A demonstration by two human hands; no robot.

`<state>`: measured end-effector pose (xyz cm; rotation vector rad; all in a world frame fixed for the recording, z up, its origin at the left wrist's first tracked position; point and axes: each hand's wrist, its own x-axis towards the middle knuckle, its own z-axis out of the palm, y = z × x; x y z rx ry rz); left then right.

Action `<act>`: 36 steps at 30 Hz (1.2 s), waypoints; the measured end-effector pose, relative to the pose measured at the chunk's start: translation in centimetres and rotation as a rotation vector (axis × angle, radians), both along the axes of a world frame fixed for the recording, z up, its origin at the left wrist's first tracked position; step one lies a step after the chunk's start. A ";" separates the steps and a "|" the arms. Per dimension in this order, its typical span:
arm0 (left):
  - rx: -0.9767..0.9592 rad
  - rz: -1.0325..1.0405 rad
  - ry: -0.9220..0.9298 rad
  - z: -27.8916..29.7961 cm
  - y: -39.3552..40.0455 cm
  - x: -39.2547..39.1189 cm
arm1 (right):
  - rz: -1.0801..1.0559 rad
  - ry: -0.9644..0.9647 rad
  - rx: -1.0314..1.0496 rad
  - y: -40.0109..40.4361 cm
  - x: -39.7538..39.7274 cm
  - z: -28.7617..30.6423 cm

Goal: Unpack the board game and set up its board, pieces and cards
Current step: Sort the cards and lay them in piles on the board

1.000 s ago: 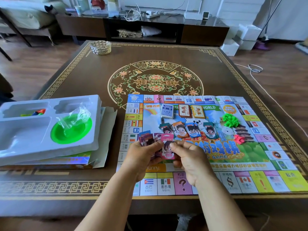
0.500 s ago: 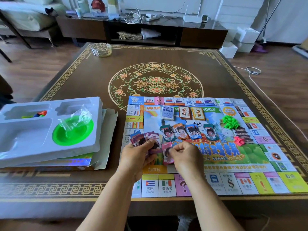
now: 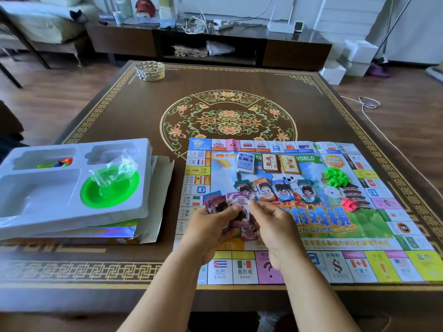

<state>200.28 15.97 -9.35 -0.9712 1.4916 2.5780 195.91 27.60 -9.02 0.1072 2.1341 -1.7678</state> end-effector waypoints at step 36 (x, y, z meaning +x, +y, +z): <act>-0.037 0.013 -0.057 1.3 3.2 -1.1 | -0.063 0.135 0.543 3.6 -2.4 -1.7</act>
